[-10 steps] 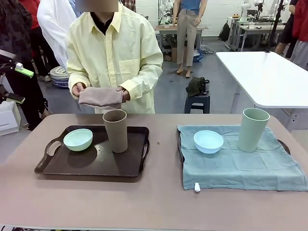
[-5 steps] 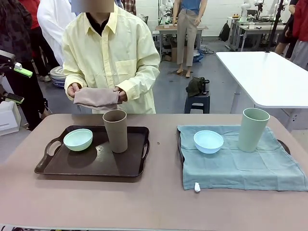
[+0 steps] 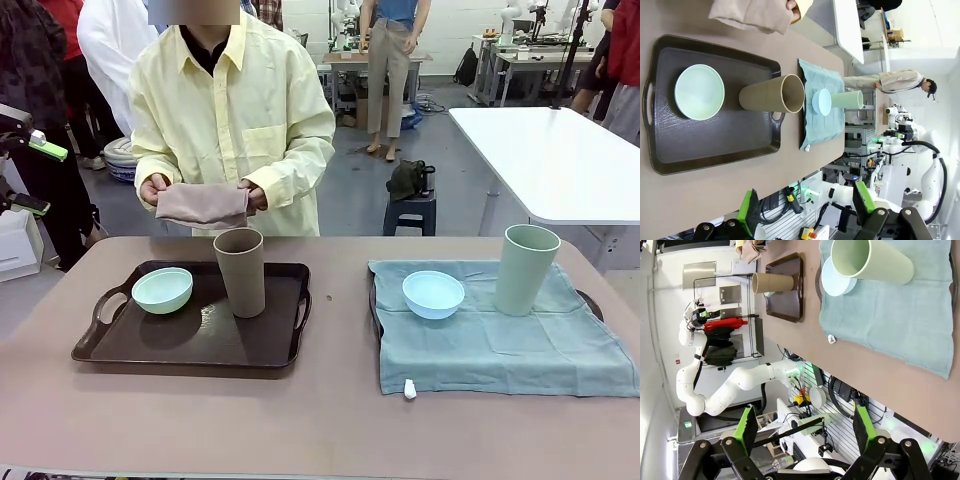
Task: Set up a tray with a mat and arrange the tableware.
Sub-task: Pick up the Picnic Bowl and Reusable plastic cup from the Handle tray in front of the human's position and hold them in the air.
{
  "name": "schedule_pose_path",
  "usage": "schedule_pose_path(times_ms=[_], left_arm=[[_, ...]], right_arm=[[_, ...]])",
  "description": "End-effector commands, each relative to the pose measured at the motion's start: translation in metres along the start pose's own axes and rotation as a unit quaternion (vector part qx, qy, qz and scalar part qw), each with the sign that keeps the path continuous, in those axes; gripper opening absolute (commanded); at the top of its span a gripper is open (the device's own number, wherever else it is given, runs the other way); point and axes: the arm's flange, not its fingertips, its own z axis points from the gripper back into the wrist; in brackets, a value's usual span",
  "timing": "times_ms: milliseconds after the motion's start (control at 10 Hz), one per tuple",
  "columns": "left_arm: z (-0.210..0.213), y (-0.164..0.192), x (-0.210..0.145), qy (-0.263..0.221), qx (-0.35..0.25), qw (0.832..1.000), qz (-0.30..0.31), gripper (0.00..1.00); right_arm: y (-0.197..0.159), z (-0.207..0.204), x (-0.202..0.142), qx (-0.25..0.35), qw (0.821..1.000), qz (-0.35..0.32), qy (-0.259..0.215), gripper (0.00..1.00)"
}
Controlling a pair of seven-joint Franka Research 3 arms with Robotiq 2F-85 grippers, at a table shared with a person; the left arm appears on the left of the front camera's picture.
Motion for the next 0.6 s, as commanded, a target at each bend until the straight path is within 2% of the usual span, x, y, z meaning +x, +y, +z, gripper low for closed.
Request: schedule_pose_path(times_ms=[0, 500], left_arm=[[0.0006, 0.0026, -0.0012, 0.001, -0.005, 1.0, -0.006, 0.99], [0.0006, 0.0026, -0.0012, 0.001, -0.005, 1.0, -0.006, 0.99]], right_arm=[[-0.0008, 0.0006, 0.0008, 0.005, 1.0, -0.003, -0.003, 1.0], [-0.0008, 0.0006, 0.0008, 0.005, 1.0, -0.003, -0.003, 1.0]])
